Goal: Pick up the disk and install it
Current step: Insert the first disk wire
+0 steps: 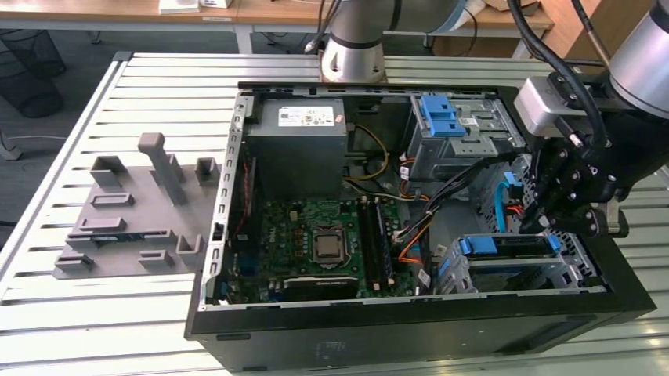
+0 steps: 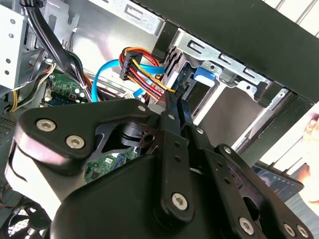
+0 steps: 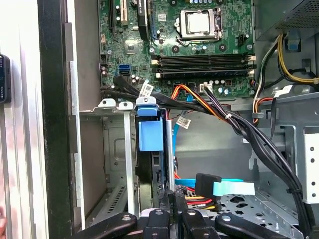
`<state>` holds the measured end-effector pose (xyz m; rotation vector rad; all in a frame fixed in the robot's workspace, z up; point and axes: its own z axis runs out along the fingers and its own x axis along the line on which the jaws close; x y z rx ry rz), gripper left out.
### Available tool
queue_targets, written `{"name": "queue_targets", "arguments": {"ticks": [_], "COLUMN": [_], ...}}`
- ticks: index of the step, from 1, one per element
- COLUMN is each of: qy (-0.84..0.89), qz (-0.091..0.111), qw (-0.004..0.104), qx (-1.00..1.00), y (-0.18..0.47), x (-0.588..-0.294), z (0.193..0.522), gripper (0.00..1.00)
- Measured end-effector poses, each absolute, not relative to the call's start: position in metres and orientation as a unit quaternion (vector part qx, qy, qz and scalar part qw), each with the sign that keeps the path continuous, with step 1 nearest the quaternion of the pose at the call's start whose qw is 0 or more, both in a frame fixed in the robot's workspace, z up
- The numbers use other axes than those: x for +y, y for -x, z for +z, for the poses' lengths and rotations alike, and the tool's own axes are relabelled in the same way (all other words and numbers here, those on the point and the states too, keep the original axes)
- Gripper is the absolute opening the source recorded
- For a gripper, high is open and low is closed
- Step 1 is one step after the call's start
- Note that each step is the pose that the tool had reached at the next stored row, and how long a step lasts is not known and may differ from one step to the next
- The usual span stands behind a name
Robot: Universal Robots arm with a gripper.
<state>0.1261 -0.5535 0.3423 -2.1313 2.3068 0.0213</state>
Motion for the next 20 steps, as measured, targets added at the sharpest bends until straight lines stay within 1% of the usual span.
{"name": "queue_targets", "arguments": {"ticks": [20], "qy": [0.689], "qz": [0.008], "qw": [-0.001], "qx": [0.725], "y": [-0.127], "x": [-0.558], "z": [0.3366], "gripper": [0.16]}}
